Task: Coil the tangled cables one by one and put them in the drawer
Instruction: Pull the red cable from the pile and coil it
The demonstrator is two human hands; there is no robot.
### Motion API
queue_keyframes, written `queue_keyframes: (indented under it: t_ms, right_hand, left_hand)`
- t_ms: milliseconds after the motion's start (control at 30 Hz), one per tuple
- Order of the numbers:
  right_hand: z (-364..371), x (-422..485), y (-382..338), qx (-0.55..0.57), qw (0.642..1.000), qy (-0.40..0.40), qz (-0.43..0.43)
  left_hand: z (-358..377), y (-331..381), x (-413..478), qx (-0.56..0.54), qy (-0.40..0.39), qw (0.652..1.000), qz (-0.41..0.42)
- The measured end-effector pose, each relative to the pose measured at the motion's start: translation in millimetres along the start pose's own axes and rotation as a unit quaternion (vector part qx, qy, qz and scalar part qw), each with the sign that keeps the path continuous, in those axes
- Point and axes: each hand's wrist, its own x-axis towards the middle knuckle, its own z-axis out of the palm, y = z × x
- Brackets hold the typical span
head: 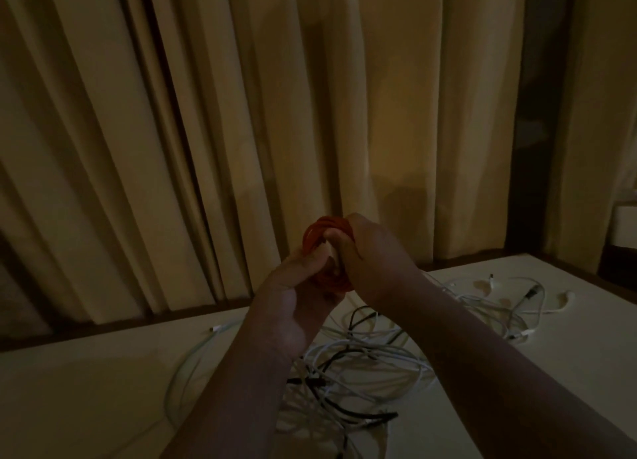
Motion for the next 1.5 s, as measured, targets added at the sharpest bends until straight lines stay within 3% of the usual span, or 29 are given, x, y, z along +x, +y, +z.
queue_keyframes:
  t_ms: [167,267,367,567,633,833,1000,1167,1333,1500]
  right_hand:
    - [2.6,-0.4,1.0,0.006,1.0,-0.007,0.012]
    - [3.0,0.1,3.0,-0.006,1.0,0.008,0.013]
    - [-0.7,0.5,4.2,-0.022,1.0,0.016,0.006]
    - [1.6,0.3,1.7,-0.062,0.998,-0.031,0.012]
    - [5.7,-0.4,-1.3,-0.079,0.996,-0.044,0.012]
    - [7.3,-1.9,-2.9,-0.035,0.999,0.005,0.006]
    - [5.2,-1.9,2.2,0.01,0.998,0.058,0.007]
    - [3.9,-2.0,3.6,0.017,0.997,0.076,0.006]
    - [4.3,-1.4,5.9,0.009,0.997,0.08,0.004]
    - [6.6,-1.5,5.7,0.007,0.998,0.067,0.008]
  left_hand:
    - [3.6,0.1,2.0,0.127,0.064,0.988,0.057]
    - [7.0,-5.1,4.2,0.236,0.098,0.961,0.106]
    - [7.4,-6.9,4.6,0.334,0.085,0.928,0.143]
    - [0.5,10.4,2.6,0.553,0.051,0.828,0.082]
    - [-1.9,18.2,-0.3,0.576,0.041,0.815,0.041]
    - [-4.3,20.7,1.3,0.387,0.128,0.911,0.056]
    - [0.6,18.3,1.0,0.314,0.142,0.929,0.133]
    - [2.3,21.3,-0.1,0.184,0.113,0.974,0.065]
    - [2.6,15.4,2.8,0.137,0.1,0.985,0.021]
    - [4.3,3.7,5.3,0.196,0.132,0.97,0.061]
